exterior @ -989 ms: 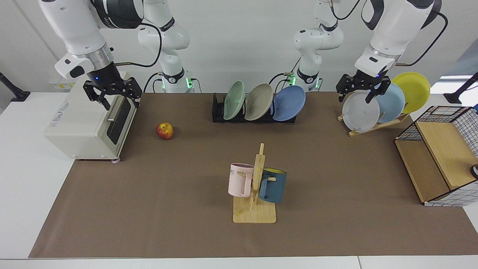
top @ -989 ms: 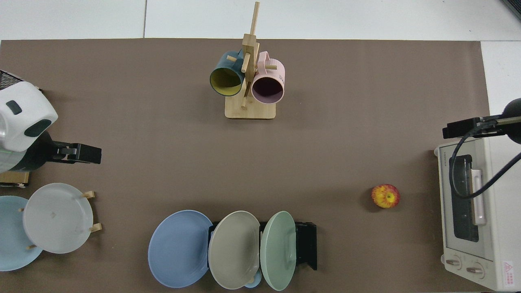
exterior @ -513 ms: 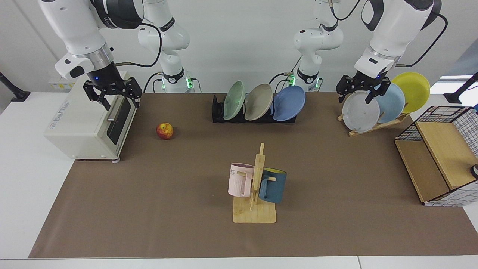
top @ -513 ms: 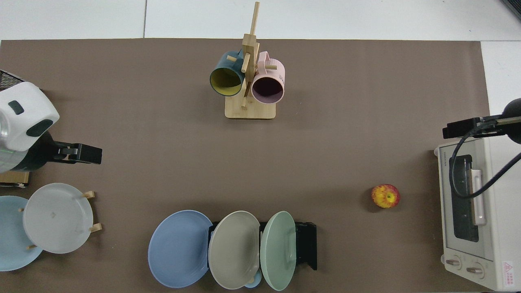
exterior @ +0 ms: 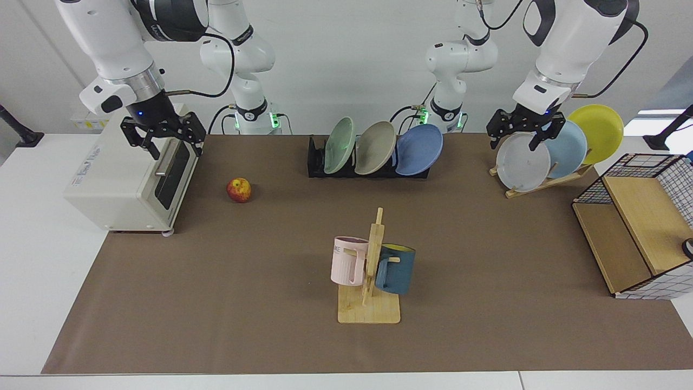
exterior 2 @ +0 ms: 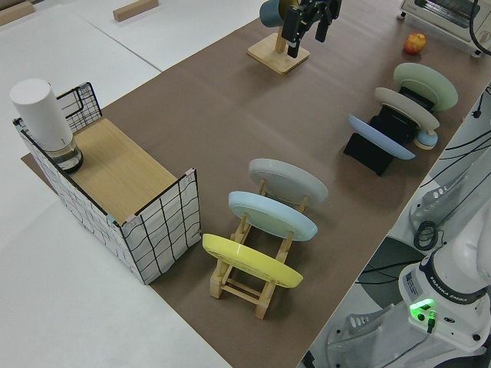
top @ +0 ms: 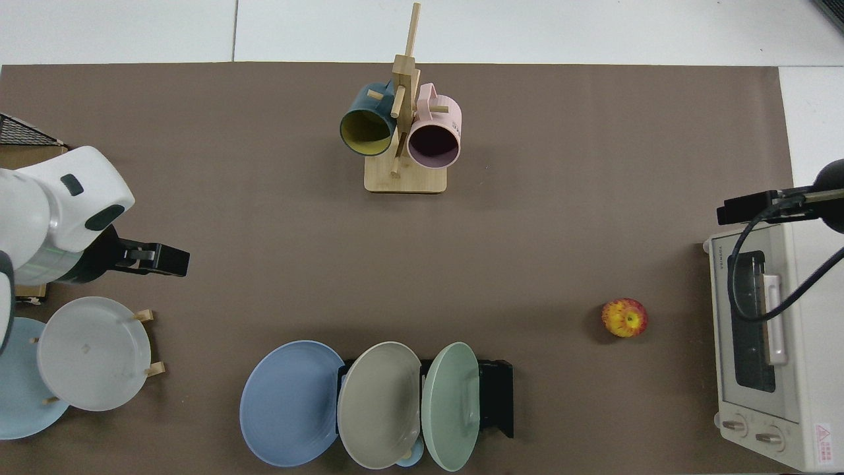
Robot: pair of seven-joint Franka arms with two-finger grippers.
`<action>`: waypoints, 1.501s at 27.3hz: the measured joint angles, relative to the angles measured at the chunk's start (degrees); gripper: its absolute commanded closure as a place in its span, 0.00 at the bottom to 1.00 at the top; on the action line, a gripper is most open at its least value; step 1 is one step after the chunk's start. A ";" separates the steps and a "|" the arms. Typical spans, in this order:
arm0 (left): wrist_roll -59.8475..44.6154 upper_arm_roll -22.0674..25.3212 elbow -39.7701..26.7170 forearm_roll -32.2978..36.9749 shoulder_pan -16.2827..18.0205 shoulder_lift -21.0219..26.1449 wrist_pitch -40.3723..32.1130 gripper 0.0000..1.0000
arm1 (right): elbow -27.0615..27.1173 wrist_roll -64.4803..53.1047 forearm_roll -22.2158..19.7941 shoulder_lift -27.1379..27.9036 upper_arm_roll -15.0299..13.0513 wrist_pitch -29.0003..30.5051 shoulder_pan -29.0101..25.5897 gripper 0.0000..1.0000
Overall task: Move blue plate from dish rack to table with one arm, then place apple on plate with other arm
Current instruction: 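Move the left gripper down to the blue plate in the rack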
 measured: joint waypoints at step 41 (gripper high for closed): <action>-23.19 -18.24 -37.47 7.85 -1.13 -23.24 15.38 0.00 | 0.00 0.00 0.00 0.00 0.00 0.00 0.00 0.00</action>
